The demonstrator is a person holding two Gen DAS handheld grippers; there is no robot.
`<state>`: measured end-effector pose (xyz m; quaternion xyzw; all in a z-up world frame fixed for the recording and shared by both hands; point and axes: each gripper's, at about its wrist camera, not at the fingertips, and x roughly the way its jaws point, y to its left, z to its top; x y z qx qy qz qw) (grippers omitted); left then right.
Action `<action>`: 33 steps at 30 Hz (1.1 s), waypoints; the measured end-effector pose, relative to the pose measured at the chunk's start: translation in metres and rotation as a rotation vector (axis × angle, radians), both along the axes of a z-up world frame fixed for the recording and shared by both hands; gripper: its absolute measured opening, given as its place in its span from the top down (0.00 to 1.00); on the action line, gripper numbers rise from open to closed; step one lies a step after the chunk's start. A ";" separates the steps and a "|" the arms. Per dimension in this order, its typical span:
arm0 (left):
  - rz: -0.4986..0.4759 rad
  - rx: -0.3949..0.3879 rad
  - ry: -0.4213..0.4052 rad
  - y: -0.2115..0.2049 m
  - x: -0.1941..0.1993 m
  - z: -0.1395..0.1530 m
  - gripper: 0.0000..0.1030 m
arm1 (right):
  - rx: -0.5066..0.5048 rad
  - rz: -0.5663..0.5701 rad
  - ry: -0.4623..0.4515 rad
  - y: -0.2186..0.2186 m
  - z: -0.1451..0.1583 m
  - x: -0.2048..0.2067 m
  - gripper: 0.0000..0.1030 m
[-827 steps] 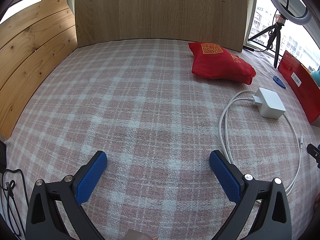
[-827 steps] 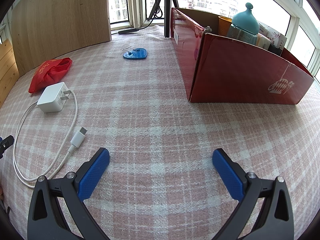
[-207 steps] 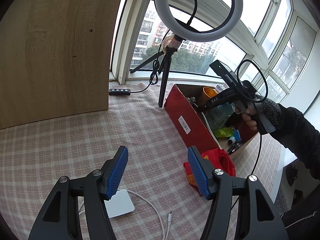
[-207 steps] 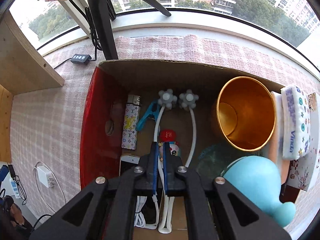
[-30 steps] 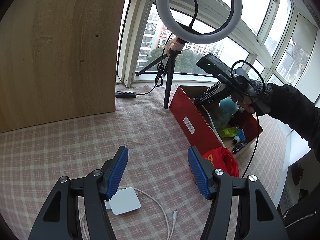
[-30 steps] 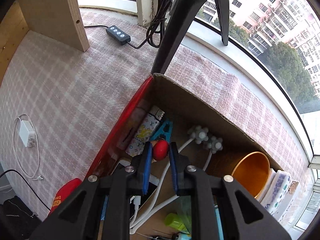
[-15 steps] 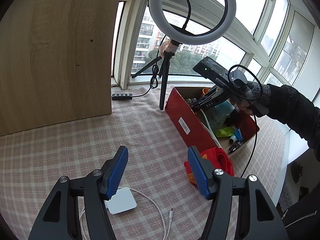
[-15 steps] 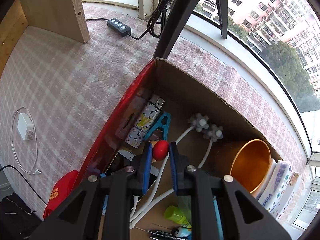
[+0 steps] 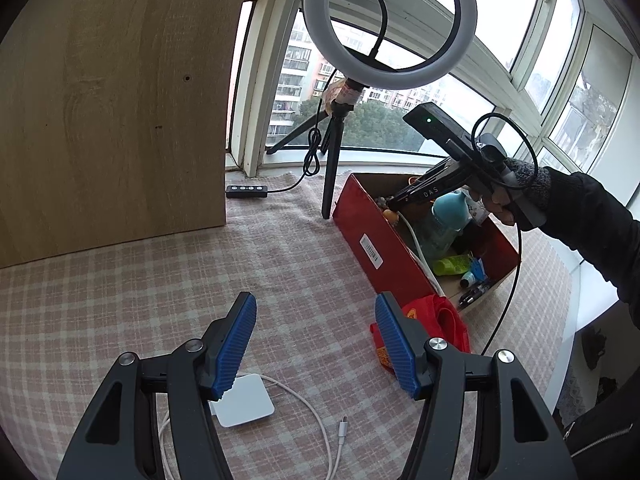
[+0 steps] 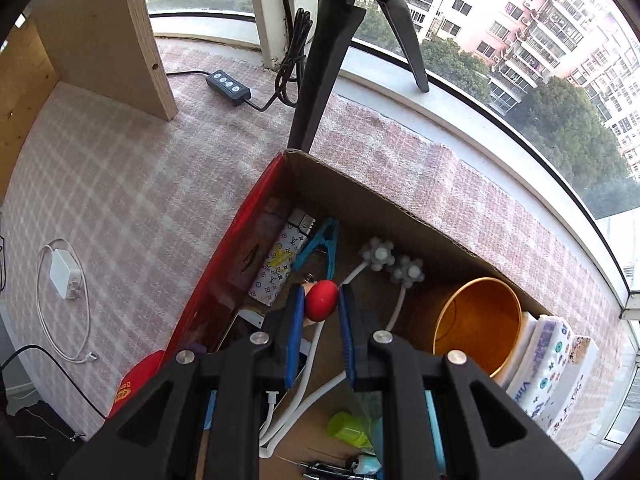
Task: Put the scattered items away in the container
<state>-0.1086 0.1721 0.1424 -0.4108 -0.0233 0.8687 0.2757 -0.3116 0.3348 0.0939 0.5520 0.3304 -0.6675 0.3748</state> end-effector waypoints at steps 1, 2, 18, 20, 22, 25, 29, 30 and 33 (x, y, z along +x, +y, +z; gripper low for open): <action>-0.003 -0.001 0.003 0.001 0.001 0.001 0.42 | 0.001 0.005 -0.002 0.003 0.003 -0.002 0.83; -0.005 0.000 0.004 0.001 0.001 0.002 0.42 | 0.004 0.009 -0.001 0.004 0.004 -0.002 0.83; 0.003 0.002 0.007 -0.001 0.001 0.002 0.42 | 0.107 0.002 -0.013 -0.017 -0.022 -0.001 0.83; 0.006 0.000 0.006 -0.002 0.001 0.001 0.42 | 0.116 -0.003 -0.001 -0.022 -0.031 -0.002 0.83; 0.012 0.001 0.002 -0.003 0.000 0.000 0.42 | 0.105 -0.023 -0.010 -0.025 -0.033 -0.006 0.83; 0.015 -0.001 -0.002 -0.004 0.000 -0.001 0.42 | 0.091 -0.056 -0.029 -0.025 -0.032 -0.013 0.83; 0.016 -0.003 -0.002 -0.005 0.000 -0.001 0.42 | 0.062 -0.063 -0.067 -0.020 -0.026 -0.013 0.76; 0.016 -0.002 -0.003 -0.005 0.000 -0.001 0.42 | 0.047 -0.068 -0.076 -0.019 -0.023 -0.014 0.71; 0.012 -0.003 -0.002 -0.003 0.000 -0.001 0.42 | 0.020 -0.091 -0.088 -0.011 -0.018 -0.018 0.69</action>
